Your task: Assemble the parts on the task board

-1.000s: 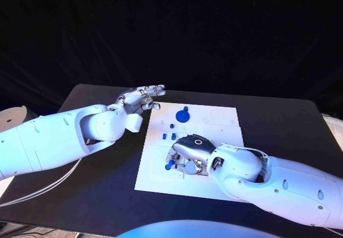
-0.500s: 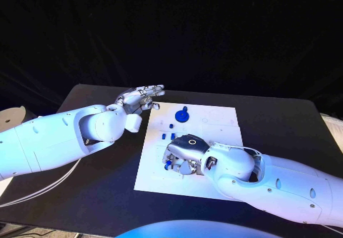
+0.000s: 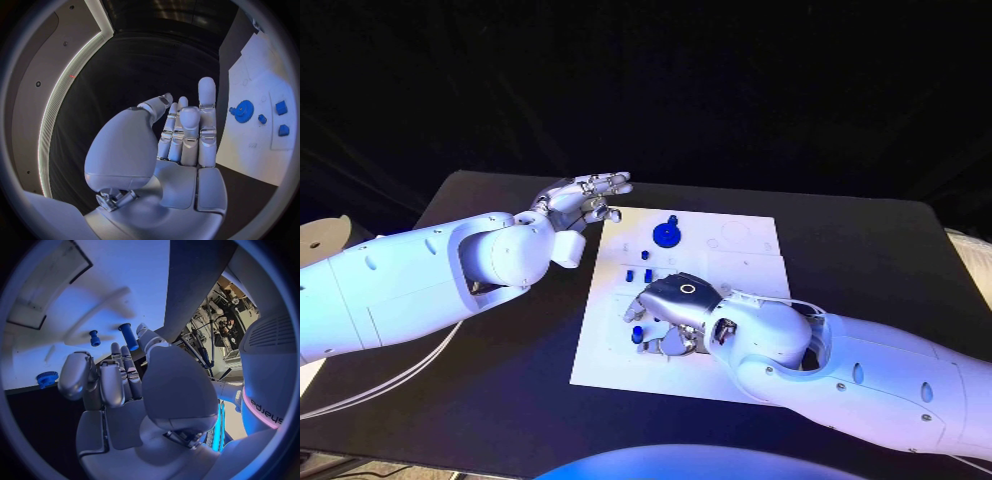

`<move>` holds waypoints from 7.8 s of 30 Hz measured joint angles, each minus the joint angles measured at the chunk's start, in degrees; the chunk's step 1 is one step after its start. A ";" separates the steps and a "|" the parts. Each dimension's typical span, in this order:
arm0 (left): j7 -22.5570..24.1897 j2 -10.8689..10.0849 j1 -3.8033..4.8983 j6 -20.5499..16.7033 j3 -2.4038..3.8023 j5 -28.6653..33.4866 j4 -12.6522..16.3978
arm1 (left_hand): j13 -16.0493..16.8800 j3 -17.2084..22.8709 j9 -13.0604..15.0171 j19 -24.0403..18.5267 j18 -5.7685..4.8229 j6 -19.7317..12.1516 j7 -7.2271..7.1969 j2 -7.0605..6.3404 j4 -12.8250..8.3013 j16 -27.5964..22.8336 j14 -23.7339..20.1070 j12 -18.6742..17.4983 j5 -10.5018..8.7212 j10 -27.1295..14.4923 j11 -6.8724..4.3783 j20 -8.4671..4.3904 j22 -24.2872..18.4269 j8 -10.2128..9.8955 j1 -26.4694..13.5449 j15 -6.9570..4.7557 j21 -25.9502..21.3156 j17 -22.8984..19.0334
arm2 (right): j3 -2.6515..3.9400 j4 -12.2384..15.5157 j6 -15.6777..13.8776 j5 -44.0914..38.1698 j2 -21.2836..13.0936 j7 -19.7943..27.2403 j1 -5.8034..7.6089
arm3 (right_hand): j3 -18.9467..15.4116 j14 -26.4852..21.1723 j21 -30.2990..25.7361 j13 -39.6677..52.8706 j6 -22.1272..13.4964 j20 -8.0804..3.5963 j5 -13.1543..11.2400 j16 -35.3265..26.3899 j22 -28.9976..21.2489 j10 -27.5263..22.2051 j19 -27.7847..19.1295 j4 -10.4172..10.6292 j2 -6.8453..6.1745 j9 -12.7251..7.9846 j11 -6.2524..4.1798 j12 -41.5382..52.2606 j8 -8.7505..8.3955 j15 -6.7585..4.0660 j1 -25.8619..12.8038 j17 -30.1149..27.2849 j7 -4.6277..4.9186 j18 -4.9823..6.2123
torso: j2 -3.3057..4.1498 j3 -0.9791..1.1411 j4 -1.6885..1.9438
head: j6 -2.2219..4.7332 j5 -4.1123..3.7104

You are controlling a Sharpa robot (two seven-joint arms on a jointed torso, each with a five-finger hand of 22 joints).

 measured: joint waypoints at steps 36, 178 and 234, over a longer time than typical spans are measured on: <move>-0.13 -0.89 -0.01 0.08 -0.39 -0.01 0.46 | 0.00 -0.30 0.00 0.00 0.00 0.00 0.00 0.31 0.00 0.00 0.00 0.62 -0.34 -0.41 0.00 0.00 -0.16 0.00 -0.31 0.00 -0.23 -0.21 | 0.27 15.23 -13.36 25.28 -29.38 -16.19 1.45 | -16.42 0.00 11.83 57.70 5.87 -4.67 13.52 8.53 11.61 25.63 4.24 6.52 7.41 3.42 -6.37 61.66 8.18 -4.13 -6.38 5.85 -1.23 -1.47 | -0.20 -0.60 -1.59 | 1.87 -4.25; -1.33 -0.86 -0.42 1.10 -0.50 -0.58 0.64 | -0.13 -0.78 0.00 -0.21 0.00 -0.41 -0.01 0.30 -0.48 0.00 -0.55 1.17 -0.33 -1.03 0.21 0.21 -0.34 0.00 -0.30 0.14 -0.44 -1.11 | 0.84 11.81 -13.06 24.16 -17.87 -22.49 -2.56 | -17.90 0.00 15.81 70.53 11.84 -5.89 4.77 11.99 11.57 28.09 4.23 2.73 7.18 14.81 -8.37 61.89 12.43 -6.53 -11.41 5.81 -4.29 -2.34 | -0.23 -0.67 -1.73 | 1.20 -3.19; -1.66 -1.28 -0.55 1.57 -0.62 -0.89 1.10 | -0.11 -0.78 0.00 -0.21 0.01 -0.41 -0.02 0.30 -0.48 0.00 -0.52 1.17 -0.33 -1.03 0.20 0.21 -0.33 0.00 -0.30 0.14 -0.44 -1.23 | 0.42 12.90 -13.37 22.13 -32.21 -14.16 -1.53 | -17.34 0.09 15.13 81.47 7.82 -5.03 8.00 11.99 11.58 26.97 4.23 -0.45 11.12 13.22 -6.44 59.15 6.44 -5.00 -4.61 5.83 -2.06 -2.33 | -0.30 -0.70 -2.10 | 1.98 -5.71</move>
